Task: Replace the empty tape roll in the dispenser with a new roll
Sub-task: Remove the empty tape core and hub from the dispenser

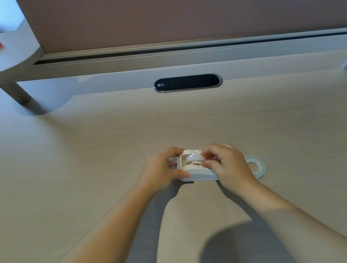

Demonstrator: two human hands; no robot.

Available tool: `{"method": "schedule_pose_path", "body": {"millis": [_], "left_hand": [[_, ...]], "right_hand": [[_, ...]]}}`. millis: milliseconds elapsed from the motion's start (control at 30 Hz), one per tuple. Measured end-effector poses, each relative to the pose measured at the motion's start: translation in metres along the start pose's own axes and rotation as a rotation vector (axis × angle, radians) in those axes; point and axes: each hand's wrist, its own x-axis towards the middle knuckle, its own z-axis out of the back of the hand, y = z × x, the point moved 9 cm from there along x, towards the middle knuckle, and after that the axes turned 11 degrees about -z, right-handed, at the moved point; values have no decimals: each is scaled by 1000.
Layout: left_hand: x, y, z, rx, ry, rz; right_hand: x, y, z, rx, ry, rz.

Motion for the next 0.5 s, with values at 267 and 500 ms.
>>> {"method": "schedule_pose_path", "body": {"millis": [267,500], "left_hand": [[0,-2,0,56,12,8],[-5,-38,9,81,-38,-76]], "right_hand": [[2,-4,2,190,79,-76],[-1,2,24,443,68,-147]]}}
